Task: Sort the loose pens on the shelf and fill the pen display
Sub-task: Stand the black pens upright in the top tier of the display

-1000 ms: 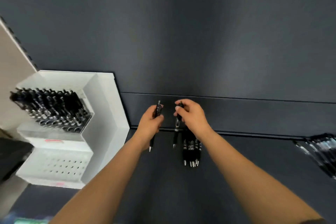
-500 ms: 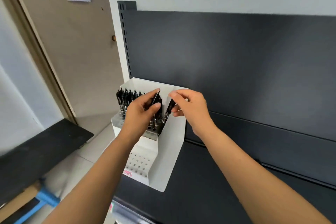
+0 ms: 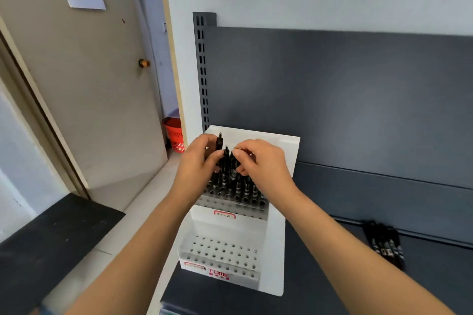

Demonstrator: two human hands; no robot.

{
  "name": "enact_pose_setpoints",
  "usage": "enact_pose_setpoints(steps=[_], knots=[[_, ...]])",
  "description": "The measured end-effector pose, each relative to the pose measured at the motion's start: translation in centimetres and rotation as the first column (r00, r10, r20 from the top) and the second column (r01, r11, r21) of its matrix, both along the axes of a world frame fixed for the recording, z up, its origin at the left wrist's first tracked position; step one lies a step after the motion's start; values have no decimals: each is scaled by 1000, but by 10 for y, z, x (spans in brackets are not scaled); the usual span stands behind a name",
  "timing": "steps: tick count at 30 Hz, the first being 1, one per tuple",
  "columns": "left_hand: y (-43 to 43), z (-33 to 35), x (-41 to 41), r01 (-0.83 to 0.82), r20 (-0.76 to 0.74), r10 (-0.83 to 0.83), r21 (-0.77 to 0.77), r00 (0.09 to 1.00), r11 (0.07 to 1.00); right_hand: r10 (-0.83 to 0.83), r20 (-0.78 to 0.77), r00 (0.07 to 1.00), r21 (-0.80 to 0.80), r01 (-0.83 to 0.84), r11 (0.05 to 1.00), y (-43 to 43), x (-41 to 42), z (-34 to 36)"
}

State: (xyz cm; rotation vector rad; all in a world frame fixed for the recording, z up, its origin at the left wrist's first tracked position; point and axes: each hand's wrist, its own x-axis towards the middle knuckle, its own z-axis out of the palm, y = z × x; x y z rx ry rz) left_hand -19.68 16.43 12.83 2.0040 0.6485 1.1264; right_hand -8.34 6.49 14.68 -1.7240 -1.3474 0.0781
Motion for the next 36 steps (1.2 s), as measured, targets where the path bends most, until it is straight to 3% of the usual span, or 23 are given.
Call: enact_pose_setpoints(steps=[3, 6, 8, 15, 19, 29, 32, 36], knots=[[8, -1, -3, 55, 31, -55, -11, 998, 998, -79, 209, 975, -102, 102, 990, 9, -9, 2], [10, -3, -2, 97, 26, -98, 26, 995, 995, -181, 458, 870, -175, 287, 942, 17, -11, 3], [10, -4, -1, 91, 13, -92, 63, 996, 994, -178, 518, 837, -197, 319, 927, 23, -8, -1], [17, -3, 4, 39, -57, -26, 241, 998, 970, -292, 483, 825, -47, 357, 933, 30, -7, -17], [20, -1, 2, 60, -147, -11, 331, 989, 942, -221, 481, 849, -126, 316, 940, 29, -3, -14], [15, -23, -8, 136, -369, -19, 293, 929, 946, -201, 482, 853, -165, 314, 935, 29, -2, -14], [15, -26, -10, 84, -331, -3, 231, 944, 969, -195, 461, 866, -175, 304, 937, 29, -2, -12], [19, -17, -7, 47, -238, 32, 320, 971, 946, -200, 444, 874, -178, 305, 936, 28, -3, -12]])
